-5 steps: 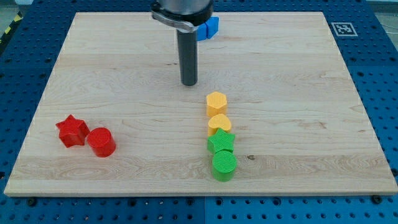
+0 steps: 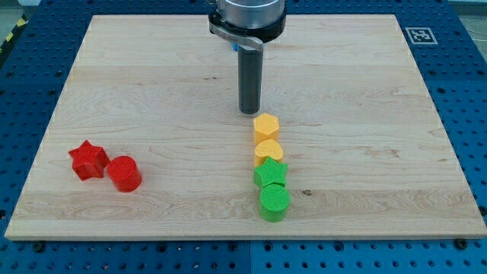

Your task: Push the yellow hexagon into the yellow heart

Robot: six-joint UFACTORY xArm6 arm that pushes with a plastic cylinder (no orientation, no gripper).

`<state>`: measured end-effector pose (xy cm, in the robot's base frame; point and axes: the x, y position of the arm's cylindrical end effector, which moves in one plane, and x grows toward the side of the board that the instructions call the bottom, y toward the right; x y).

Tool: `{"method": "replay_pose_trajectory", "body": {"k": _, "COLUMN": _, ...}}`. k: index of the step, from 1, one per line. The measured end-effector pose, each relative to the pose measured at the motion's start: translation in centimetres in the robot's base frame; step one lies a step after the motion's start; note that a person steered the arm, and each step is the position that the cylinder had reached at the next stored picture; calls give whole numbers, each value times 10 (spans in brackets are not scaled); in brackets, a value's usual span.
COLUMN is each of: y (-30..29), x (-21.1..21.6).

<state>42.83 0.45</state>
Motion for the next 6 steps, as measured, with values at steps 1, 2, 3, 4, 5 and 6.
{"method": "replay_pose_trajectory", "body": {"k": 1, "y": 18, "x": 13}}
{"method": "replay_pose_trajectory", "body": {"k": 2, "y": 20, "x": 15}}
{"method": "replay_pose_trajectory", "body": {"k": 3, "y": 20, "x": 34}}
{"method": "replay_pose_trajectory", "body": {"k": 4, "y": 20, "x": 34}}
{"method": "replay_pose_trajectory", "body": {"k": 5, "y": -1, "x": 31}}
{"method": "replay_pose_trajectory", "body": {"k": 6, "y": -54, "x": 34}}
